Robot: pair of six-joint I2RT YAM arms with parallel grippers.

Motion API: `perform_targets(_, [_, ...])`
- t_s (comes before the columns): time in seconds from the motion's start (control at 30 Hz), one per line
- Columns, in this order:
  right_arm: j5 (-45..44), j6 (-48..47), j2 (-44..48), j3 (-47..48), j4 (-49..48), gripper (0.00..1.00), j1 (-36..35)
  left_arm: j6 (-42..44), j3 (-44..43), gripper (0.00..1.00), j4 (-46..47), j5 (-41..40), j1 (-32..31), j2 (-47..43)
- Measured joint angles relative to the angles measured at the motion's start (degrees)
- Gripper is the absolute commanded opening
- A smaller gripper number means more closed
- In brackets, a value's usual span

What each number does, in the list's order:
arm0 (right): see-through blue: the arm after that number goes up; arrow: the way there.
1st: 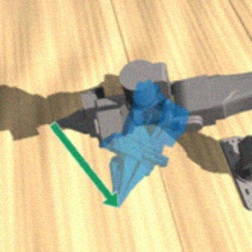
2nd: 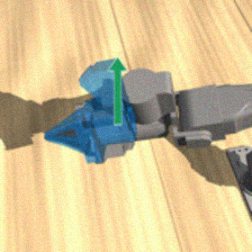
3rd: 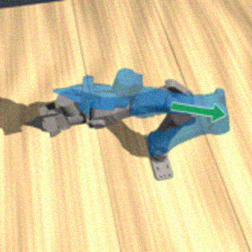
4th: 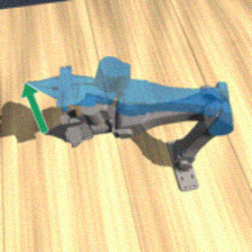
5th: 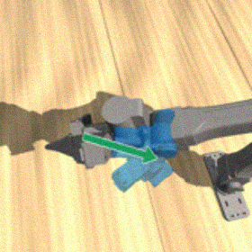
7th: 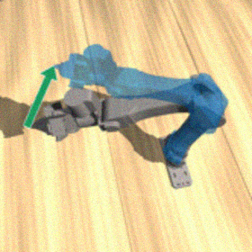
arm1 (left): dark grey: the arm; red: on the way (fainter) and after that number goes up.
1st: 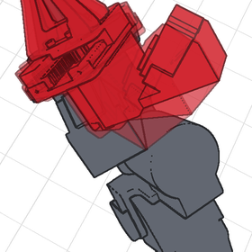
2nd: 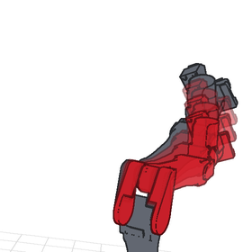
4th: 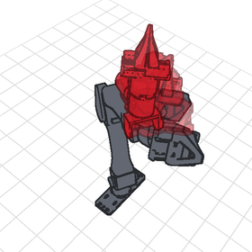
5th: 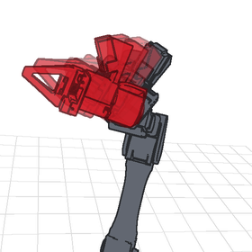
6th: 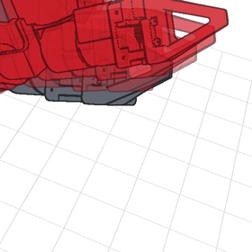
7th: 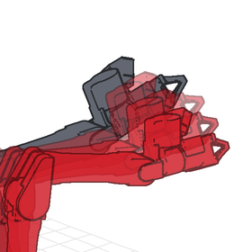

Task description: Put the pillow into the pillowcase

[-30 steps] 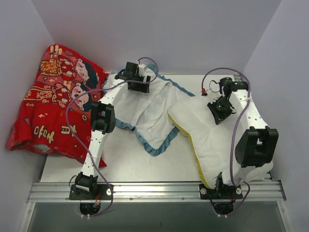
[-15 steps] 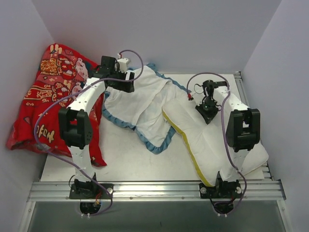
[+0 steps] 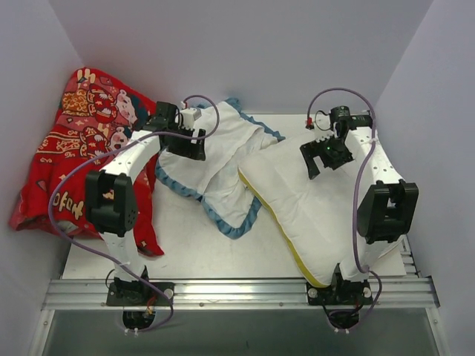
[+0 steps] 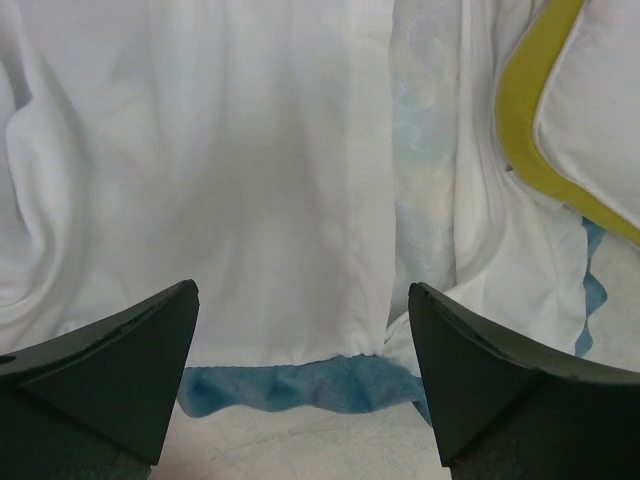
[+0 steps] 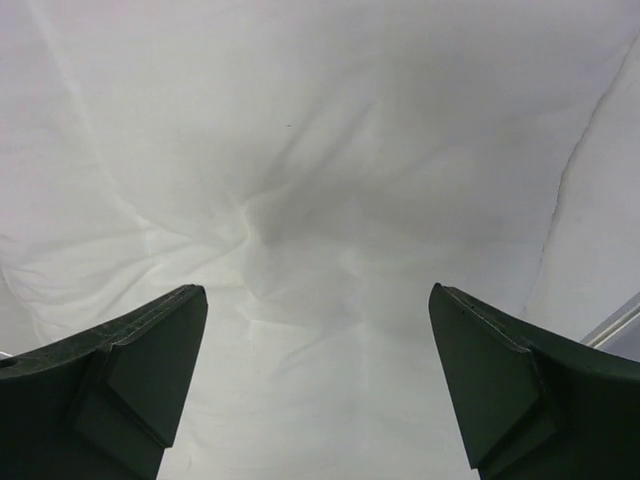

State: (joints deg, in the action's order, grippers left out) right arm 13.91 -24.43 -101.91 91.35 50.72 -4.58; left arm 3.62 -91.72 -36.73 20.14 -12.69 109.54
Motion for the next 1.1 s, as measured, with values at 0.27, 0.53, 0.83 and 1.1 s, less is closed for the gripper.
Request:
perform_targets(0.27, [0.9, 8.5, -5.0, -3.1, -5.3, 1.00, -4.2, -0.3, -0.1, 0.95, -0.2, 1.0, 1.4, -4.2])
perform_targets(0.53, [-5.5, 10.6, -17.0, -2.4, -7.9, 0.63, -7.9, -0.5, 0.0, 0.95, -1.6, 1.1, 4.8, -6.2])
perform_targets(0.83, [-1.4, 3.0, -13.5, 0.4, -3.3, 0.00, -5.0, -0.5, 0.4, 0.91, -1.8, 3.6, 5.8, -8.8])
perform_targets(1.1, [3.9, -6.6, -2.1, 9.3, 2.6, 0.00, 4.1, 1.4, 6.1, 0.88, -0.9, 6.1, 2.2, -9.7])
